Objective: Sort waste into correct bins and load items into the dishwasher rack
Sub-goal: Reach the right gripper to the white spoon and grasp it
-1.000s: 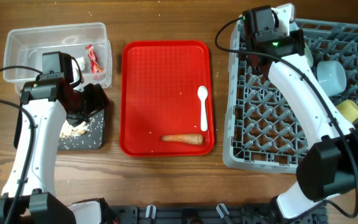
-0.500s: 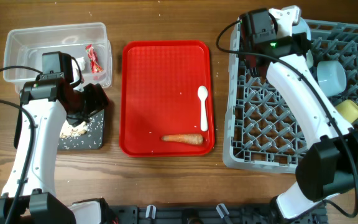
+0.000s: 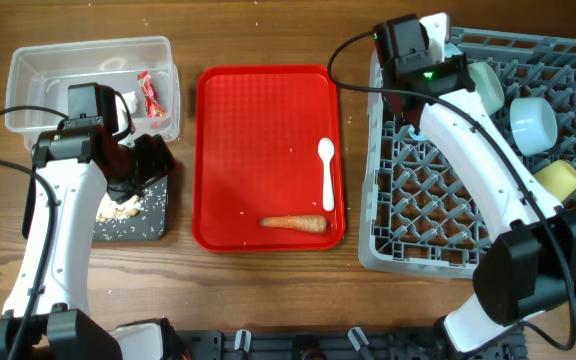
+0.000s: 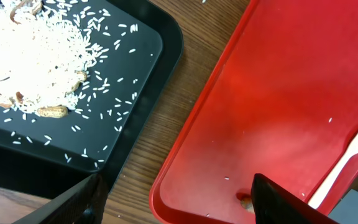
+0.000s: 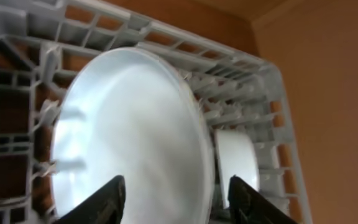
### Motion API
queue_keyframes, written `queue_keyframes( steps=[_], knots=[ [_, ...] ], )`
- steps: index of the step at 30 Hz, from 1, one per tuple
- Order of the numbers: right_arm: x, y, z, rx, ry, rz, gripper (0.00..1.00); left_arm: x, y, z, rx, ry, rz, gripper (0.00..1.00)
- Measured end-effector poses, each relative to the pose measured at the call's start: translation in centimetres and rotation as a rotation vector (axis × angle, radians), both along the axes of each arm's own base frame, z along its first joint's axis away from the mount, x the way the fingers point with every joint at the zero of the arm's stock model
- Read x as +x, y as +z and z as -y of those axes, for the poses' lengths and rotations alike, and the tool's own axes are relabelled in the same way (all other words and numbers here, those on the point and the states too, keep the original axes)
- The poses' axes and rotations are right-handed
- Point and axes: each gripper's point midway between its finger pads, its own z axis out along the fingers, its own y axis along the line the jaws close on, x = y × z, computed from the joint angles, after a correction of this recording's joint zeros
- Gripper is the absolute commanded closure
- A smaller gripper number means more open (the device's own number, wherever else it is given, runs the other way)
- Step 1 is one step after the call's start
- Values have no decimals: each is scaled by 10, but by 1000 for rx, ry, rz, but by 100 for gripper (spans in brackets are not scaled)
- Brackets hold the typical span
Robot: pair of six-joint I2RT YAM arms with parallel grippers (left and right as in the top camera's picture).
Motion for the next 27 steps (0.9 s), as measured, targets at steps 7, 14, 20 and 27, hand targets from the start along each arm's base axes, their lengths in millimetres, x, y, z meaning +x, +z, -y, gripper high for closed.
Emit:
queue_keyframes(
  steps=[7,14,20,27],
  knots=[
    [-7,9,-46,322,147,12,20,0,0,0,0,0,0,24],
    [-40,28,-135,784,460,-82,20,0,0,0,0,0,0,24],
    [-60,5,-189,901,499,-207,20,0,0,0,0,0,0,24],
    [-63,-90,-218,876,362,-421,21,-1,0,0,-1,0,-5,24]
  ],
)
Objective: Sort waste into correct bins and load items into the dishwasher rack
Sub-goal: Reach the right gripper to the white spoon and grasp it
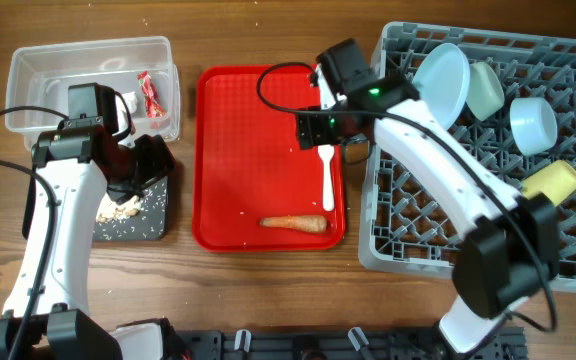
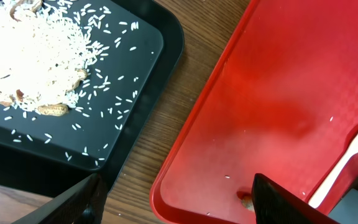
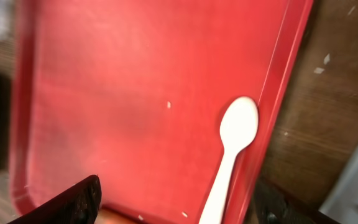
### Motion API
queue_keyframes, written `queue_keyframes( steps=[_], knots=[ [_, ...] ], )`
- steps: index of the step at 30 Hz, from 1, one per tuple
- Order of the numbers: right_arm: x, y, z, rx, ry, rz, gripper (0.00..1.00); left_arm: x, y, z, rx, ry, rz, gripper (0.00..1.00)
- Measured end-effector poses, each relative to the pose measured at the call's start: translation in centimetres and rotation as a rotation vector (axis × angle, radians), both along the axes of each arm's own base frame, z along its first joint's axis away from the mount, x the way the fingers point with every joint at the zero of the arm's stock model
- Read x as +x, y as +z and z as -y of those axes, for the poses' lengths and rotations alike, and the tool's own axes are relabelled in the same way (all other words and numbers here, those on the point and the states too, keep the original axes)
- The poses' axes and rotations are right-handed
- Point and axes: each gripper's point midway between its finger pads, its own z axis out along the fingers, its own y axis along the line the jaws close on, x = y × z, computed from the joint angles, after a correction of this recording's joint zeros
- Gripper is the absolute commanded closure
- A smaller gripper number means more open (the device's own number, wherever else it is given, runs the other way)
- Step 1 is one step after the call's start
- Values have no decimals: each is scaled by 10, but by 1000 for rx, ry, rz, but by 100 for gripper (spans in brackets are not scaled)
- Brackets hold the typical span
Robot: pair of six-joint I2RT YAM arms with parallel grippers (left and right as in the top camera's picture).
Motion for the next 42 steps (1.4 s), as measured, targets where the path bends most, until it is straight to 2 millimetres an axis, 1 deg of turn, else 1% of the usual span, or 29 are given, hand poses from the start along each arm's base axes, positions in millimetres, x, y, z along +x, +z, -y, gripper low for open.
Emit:
queue_keyframes(
  steps=[2,6,9,11,16,21,22,24,26,27,36,39,42],
  knots=[
    [0,-24,1,-28,-23,-51,21,-1,0,0,0,0,-2,24],
    [4,-59,3,-68,-50,-101,21,-1,0,0,0,0,-2,24],
    [6,-74,2,-77,-54,-118,21,-1,0,0,0,0,-2,24],
    [7,-80,2,-80,-57,-125,21,-1,0,0,0,0,-2,24],
    [11,-90,4,-95,-74,-121,21,-1,0,0,0,0,-3,24],
    [8,-101,3,-107,-80,-143,22,-1,0,0,0,0,-6,24],
    [8,-101,3,-107,-81,-143,24,-1,0,0,0,0,-6,24],
    [8,-101,4,-108,-85,-145,34,-1,0,0,-1,0,-6,24],
    [8,-101,4,-110,-95,-146,42,-1,0,0,0,0,-6,24],
    [8,-101,5,-111,-97,-146,43,-1,0,0,0,0,-6,24],
    [8,-103,14,-159,-132,-142,45,-1,0,0,-1,0,-6,24],
    [9,-103,14,-159,-132,-141,53,-1,0,0,0,0,-6,24],
    [10,-103,15,-162,-141,-137,54,-1,0,0,-1,0,-6,24]
  ],
)
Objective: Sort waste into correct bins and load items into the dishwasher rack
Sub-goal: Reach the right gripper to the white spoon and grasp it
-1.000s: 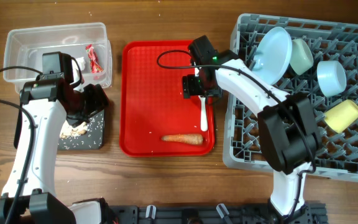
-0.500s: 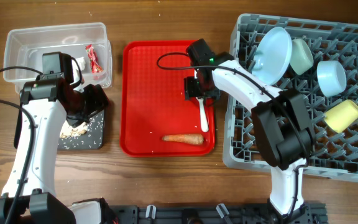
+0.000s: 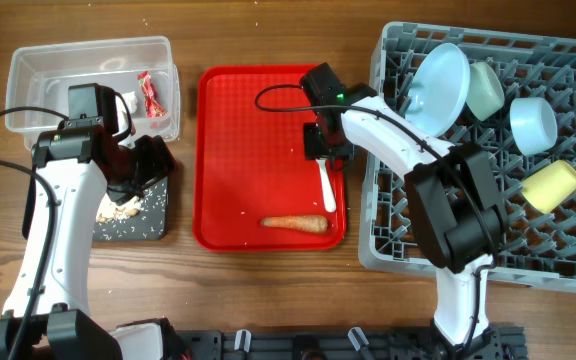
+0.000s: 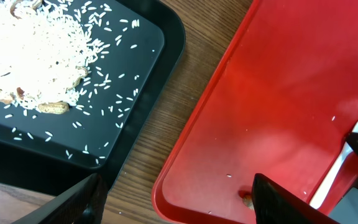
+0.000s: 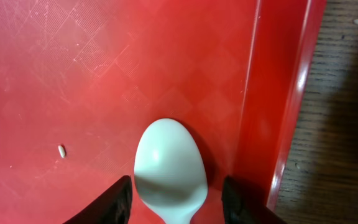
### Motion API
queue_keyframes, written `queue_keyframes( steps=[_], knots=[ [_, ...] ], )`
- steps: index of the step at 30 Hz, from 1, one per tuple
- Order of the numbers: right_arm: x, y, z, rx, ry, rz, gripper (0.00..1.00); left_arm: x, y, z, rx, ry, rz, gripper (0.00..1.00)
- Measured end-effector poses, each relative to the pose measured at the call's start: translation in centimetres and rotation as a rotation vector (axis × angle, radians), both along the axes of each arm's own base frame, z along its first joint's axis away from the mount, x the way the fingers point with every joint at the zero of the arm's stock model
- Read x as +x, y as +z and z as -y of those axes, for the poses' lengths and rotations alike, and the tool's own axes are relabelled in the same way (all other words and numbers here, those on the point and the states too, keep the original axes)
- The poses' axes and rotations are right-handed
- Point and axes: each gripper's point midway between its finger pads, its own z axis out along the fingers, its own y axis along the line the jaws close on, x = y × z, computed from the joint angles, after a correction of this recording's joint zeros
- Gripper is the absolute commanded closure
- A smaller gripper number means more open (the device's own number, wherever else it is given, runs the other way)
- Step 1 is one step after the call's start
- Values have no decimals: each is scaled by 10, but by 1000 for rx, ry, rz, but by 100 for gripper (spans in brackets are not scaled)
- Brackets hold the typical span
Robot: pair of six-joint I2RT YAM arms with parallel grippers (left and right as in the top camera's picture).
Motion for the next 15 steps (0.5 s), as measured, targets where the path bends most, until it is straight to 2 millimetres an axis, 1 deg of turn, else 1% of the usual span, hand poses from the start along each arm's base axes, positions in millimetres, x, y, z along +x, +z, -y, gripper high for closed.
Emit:
queue_keyframes(
  steps=[11,12,14,15],
  knots=[
    [4,-3,0,1,-2,23,53,0,0,0,0,0,0,24],
    [4,-3,0,2,-2,25,54,0,0,0,0,0,0,24],
    [5,-3,-1,3,-2,28,59,0,0,0,0,0,0,24],
    [5,-3,0,2,-2,28,60,0,0,0,0,0,0,24]
  ],
)
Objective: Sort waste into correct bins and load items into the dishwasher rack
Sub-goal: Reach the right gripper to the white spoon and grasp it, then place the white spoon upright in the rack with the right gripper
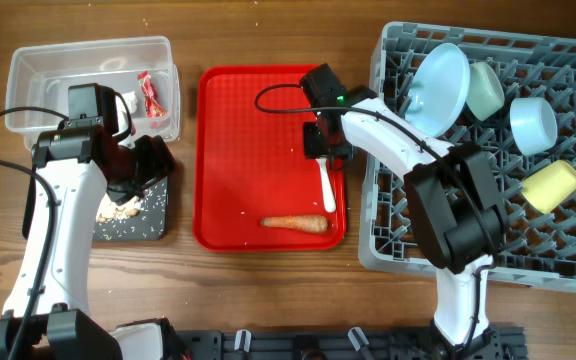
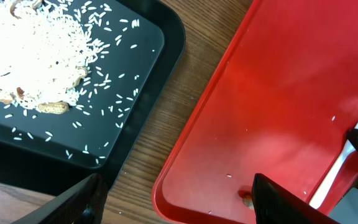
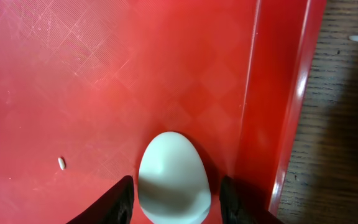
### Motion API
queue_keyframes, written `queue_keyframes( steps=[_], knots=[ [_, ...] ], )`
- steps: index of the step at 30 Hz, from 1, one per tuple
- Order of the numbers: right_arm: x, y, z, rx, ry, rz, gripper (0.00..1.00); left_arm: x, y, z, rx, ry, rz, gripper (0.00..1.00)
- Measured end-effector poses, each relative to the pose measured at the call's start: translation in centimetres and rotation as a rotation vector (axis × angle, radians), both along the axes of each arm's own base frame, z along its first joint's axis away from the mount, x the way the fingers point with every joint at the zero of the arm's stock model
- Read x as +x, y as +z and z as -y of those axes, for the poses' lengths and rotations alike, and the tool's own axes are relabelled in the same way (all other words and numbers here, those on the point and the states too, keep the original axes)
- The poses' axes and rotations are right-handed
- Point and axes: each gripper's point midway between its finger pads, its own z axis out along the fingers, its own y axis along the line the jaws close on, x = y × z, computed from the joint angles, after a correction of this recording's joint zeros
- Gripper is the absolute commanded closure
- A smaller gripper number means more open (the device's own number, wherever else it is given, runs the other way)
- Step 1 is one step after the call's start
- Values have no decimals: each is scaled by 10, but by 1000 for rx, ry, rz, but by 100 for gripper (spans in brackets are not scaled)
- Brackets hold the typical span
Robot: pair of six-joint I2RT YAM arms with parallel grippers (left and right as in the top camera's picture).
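A white plastic spoon (image 1: 328,187) lies along the right side of the red tray (image 1: 253,140), and a carrot (image 1: 293,224) lies near the tray's front edge. My right gripper (image 1: 326,147) is low over the spoon's bowl (image 3: 173,180). It is open, with one finger on each side of the bowl and small gaps between. My left gripper (image 1: 148,163) hangs open over the gap between the black tray (image 2: 55,74) of rice scraps and the red tray (image 2: 291,93), holding nothing.
The grey dishwasher rack (image 1: 438,205) on the right holds a white plate (image 1: 440,75) and green, blue and yellow cups. A clear bin (image 1: 38,70) at the back left holds a red wrapper (image 1: 148,95). The red tray's raised rim (image 3: 284,112) runs close beside the spoon.
My right gripper has shifted very slightly at the spoon's bowl, which now sits a little lower in the right wrist view. Its jaws are still open. The left arm has not moved.
My right gripper was first at the rack's back left, open by the white plate standing there. It was then above the tray's right side near the spoon. After that it was low, with a finger on each side of the spoon's bowl, as now. The left arm stayed still throughout.
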Motion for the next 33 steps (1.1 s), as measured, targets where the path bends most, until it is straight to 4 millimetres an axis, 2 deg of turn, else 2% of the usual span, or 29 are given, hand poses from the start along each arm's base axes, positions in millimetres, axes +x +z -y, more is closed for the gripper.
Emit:
queue_keyframes(
  steps=[7,13,21,23,24,25,27,29,31,33],
  knots=[
    [0,0,1,-3,-2,0,66,-1,0,0,0,0,-5,24],
    [-1,0,1,-1,-4,-3,66,-1,0,0,0,0,-5,24],
    [-14,5,5,-7,9,-52,67,-3,-1,0,-1,0,-11,24],
    [-12,25,5,11,14,-17,67,-3,-1,0,-1,0,-12,24],
    [-9,41,6,27,13,15,67,-3,-1,0,-1,0,-12,24],
    [-7,66,9,47,7,61,67,-3,-1,0,-1,0,-13,24],
    [-6,97,16,64,-1,120,67,-3,-1,0,-2,0,-14,24],
    [-7,131,32,64,-24,185,67,-4,-1,0,-2,0,-15,24],
    [-8,148,48,58,-48,211,67,-3,-1,0,-1,0,-14,24],
    [-9,158,73,35,-96,219,67,-4,-1,0,-2,0,-15,24]
  ],
)
